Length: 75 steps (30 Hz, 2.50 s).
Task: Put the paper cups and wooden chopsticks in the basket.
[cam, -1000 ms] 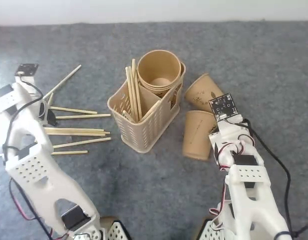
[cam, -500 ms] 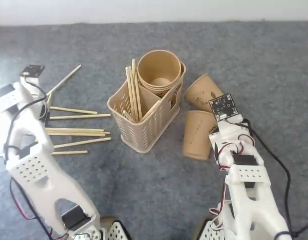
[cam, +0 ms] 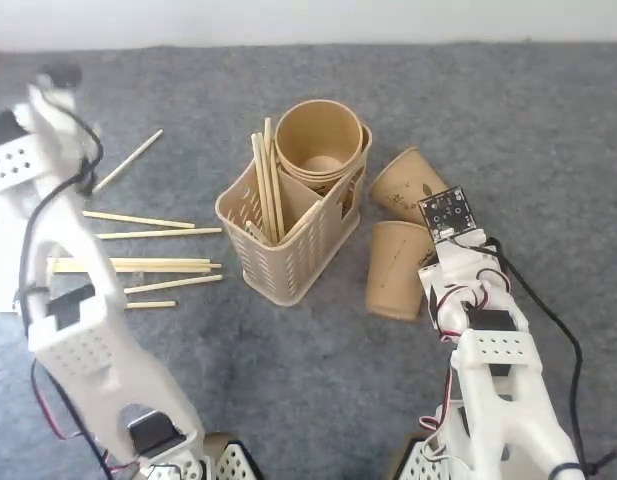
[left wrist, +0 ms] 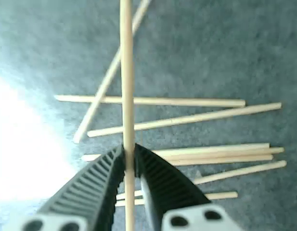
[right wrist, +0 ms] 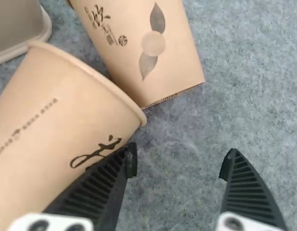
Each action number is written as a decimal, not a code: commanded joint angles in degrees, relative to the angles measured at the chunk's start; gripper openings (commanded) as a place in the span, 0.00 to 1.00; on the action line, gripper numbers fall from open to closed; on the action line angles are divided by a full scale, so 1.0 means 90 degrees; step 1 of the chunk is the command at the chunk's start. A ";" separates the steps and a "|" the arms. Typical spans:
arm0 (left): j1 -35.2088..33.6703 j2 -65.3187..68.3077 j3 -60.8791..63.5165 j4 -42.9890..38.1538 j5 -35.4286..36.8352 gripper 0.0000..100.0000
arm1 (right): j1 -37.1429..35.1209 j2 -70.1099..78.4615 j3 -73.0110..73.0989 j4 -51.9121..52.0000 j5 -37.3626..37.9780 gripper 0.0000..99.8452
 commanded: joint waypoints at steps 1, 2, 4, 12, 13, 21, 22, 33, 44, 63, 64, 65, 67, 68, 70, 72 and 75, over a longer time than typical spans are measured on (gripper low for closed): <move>0.0313 -0.1241 -0.0864 0.0244 0.0518 0.01 | -0.0073 -0.0073 -0.0020 -0.0112 0.0088 0.29; 0.0391 -0.1397 -0.0864 0.0234 0.0664 0.01 | -0.0073 -0.0073 -0.0020 -0.0112 0.0088 0.29; 0.0537 -0.1661 -0.0855 0.0234 0.1035 0.01 | -0.0073 -0.0073 -0.0020 -0.0112 0.0088 0.29; 0.1641 -0.2647 -0.0933 -0.0127 0.3331 0.01 | -0.0073 -0.0073 -0.0020 -0.0122 0.0088 0.29; 0.1788 -0.2823 -0.0923 -0.0215 0.3643 0.01 | -0.0063 -0.0073 -0.0020 -0.0122 0.0088 0.29; 0.3419 -0.4044 -0.0884 -0.0567 0.4278 0.01 | -0.0063 -0.0073 -0.0020 -0.0132 0.0088 0.29; 0.3575 -0.4132 -0.0884 -0.0606 0.4278 0.01 | -0.0063 -0.0073 -0.0020 -0.0132 0.0088 0.29; 0.4444 -0.4269 -0.0884 -0.1133 0.4777 0.01 | -0.0063 -0.0073 -0.0020 -0.0132 0.0088 0.29; 0.4698 -0.5411 0.1236 -0.2325 0.5031 0.01 | -0.0063 -0.0073 -0.0020 -0.0142 0.0088 0.29; 0.4894 -0.8205 0.8044 -0.7521 0.4493 0.01 | -0.0063 -0.0073 -0.0020 -0.0151 0.0098 0.29; 0.4864 -0.8039 0.8054 -0.7541 0.4493 0.01 | -0.0063 -0.0073 -0.0020 -0.0151 0.0098 0.29; 0.4845 -0.7883 0.8073 -0.7541 0.4493 0.01 | -0.0063 -0.0073 -0.0020 -0.0151 0.0098 0.29; 0.4698 -0.7678 0.8132 -0.7512 0.4493 0.01 | -0.0054 -0.0073 -0.0020 -0.0151 0.0098 0.29; 0.4650 -0.7678 0.8210 -0.7512 0.4493 0.01 | -0.0054 -0.0073 -0.0020 -0.0151 0.0098 0.29; 0.4552 -0.7805 0.8396 -0.7502 0.4464 0.02 | -0.0063 -0.0073 -0.0029 -0.0151 0.0098 0.29; 0.4493 -0.8068 0.8640 -0.7502 0.4454 0.06 | -0.0063 -0.0073 -0.0029 -0.0151 0.0098 0.29; 0.4493 -0.8615 0.9011 -0.7521 0.4503 0.16 | -0.0063 -0.0073 -0.0039 -0.0151 0.0098 0.29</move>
